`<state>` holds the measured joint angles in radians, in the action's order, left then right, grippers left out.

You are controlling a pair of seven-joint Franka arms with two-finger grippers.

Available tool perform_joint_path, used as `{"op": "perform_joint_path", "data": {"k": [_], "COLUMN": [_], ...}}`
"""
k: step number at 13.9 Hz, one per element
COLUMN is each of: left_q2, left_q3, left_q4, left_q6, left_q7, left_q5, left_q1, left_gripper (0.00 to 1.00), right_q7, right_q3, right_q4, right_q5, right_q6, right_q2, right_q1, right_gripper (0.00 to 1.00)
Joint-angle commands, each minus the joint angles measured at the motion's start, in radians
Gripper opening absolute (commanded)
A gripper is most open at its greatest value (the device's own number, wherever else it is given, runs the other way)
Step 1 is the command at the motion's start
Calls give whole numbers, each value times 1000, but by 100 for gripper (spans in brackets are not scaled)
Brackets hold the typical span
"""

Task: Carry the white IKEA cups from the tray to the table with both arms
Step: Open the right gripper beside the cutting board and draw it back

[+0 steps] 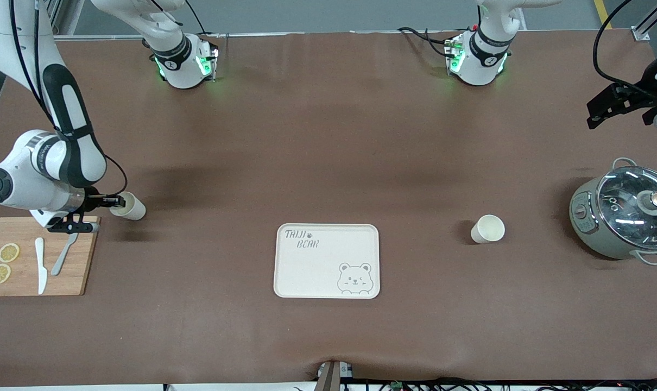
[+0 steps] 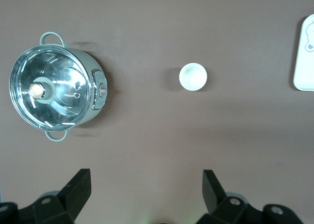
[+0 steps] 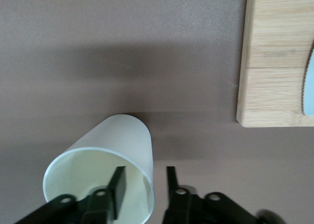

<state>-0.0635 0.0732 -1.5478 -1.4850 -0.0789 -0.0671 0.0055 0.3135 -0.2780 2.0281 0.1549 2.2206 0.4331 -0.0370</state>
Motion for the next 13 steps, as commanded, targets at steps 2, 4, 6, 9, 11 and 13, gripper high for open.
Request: {"op": "perform_joint_path", "data": {"k": [2, 4, 6, 9, 11, 13], "left_q2": [-25, -24, -22, -22, -21, -16], "left_q3": [5, 5, 7, 13, 14, 16], "left_q4": [-15, -15, -21, -21, -26, -24], "left_q6": [22, 43, 52, 58, 58, 66], "left_q7": [19, 19, 18, 18, 18, 2], "left_q5": [56, 58, 58, 59, 58, 58], "left_q1": [5, 1, -1, -4, -4, -5], "left_gripper": [100, 100, 100, 100, 100, 100], "right_q7": [16, 16, 16, 16, 12, 7], "right_q3": [10, 8, 7, 8, 11, 14], "right_q4": [-34, -90, -143, -297, -421, -526], "right_q5": [23, 23, 21, 21, 25, 25], "right_q6": [-48, -131, -186, -333, -415, -472], "right_q2": [-5, -5, -5, -4, -2, -2], "right_q1": [17, 22, 22, 26, 14, -15], "right_gripper": [86, 94, 100, 100, 100, 100]}}
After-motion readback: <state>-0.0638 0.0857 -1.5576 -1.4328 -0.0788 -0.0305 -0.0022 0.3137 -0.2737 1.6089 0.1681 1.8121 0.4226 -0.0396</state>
